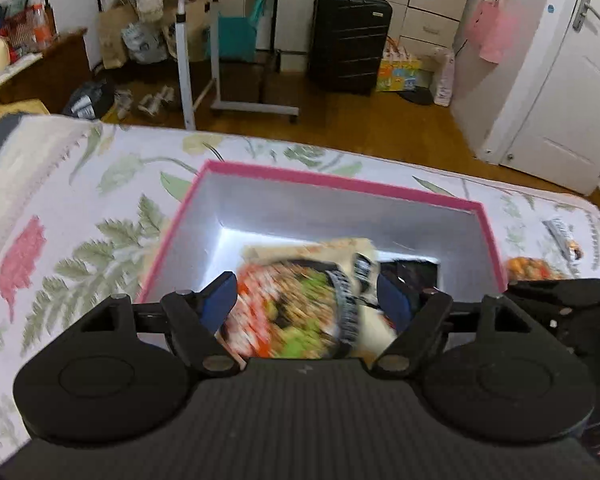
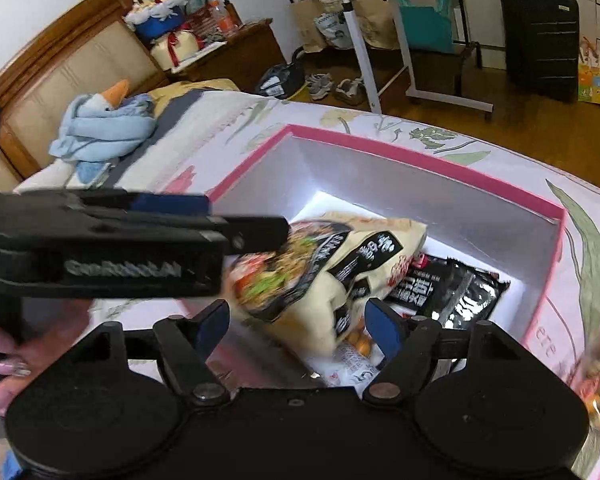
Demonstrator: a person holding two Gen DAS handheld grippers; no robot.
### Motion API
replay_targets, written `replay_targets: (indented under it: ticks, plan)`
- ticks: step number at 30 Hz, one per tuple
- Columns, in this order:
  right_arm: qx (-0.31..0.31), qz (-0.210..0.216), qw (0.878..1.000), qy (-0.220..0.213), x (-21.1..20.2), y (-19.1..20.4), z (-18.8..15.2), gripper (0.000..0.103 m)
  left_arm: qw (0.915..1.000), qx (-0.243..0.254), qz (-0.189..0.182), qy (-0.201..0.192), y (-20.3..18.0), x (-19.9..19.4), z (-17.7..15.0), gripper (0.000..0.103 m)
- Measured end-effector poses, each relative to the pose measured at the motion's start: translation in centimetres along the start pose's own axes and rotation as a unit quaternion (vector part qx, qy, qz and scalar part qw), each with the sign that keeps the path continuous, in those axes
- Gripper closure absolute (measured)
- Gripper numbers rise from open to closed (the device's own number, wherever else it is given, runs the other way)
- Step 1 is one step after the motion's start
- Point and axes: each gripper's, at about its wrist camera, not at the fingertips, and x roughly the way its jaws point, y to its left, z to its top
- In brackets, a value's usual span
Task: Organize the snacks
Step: 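Move both grippers to the coated-bean bag and close them on it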
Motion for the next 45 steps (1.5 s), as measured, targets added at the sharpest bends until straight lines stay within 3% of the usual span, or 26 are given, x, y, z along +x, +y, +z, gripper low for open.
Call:
replay_targets:
  ticks: [8,17,23,29,34,39,43,45]
  plan:
    - [0.008,-0.009,0.999,-0.035,-7.7,-2.1,-1.1,0.024,0.9987,0.029,-0.041,-0.013,-3.2,-4.8,-1.3,0.027]
    - [0.002,-0.042,0.997,-0.068,-15.4,-5.3,-3.8,0.024,0.9917,0.038,-0.120,0.023,-7.4,-7.3,-0.3,0.030]
    - [0.019,-0.075,0.988,-0.132,-19.4,-9.3,-7.1,0.024,0.9870,0.068,-0.142,0.030,-12.4,-6.2,-0.6,0.034]
    - [0.043,-0.126,0.982,-0.137,-20.3,-13.6,-9.9,0.024,0.9799,0.122,-0.158,-0.002,-18.2,-4.6,-1.8,0.034]
    - [0.111,-0.146,0.972,-0.145,-20.2,-18.4,-12.0,0.024,0.9750,0.111,-0.192,0.015,-21.9,-1.9,-1.9,0.036]
    - [0.205,-0.140,0.956,-0.155,-19.9,-24.2,-14.2,0.029,0.9793,0.087,-0.178,0.041,-24.5,3.4,-1.3,0.036]
    - [0.275,-0.109,0.945,-0.140,-18.3,-28.3,-15.8,0.034,0.9889,0.111,-0.094,0.028,-26.2,7.9,-1.3,0.036]
    - [0.305,-0.090,0.938,-0.135,-17.2,-29.8,-16.5,0.036,0.9890,0.123,-0.075,0.034,-26.5,9.7,-1.4,0.036]
